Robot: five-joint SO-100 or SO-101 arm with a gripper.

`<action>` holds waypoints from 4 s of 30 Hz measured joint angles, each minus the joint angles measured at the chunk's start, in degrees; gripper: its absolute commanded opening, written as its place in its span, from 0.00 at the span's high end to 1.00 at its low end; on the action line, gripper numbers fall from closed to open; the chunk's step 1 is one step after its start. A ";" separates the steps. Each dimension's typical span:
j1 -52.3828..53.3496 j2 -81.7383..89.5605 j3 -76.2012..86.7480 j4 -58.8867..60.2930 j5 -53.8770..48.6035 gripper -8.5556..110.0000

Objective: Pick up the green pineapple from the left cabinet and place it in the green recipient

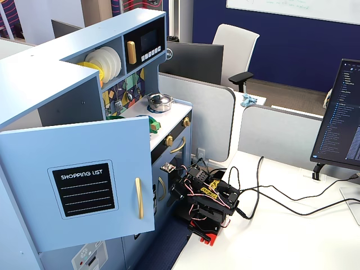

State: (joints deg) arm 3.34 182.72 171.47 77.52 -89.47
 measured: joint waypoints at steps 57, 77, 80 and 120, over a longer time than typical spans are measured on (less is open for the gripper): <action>-46.23 -40.61 -34.10 -72.51 -1.32 0.60; -46.05 -64.78 -42.28 -98.53 -8.35 0.63; -45.44 -67.24 -44.21 -99.40 -9.40 0.63; -45.97 -97.91 -74.79 -99.40 -5.10 0.64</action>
State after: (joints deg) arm -42.63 84.81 96.68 -21.88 -94.57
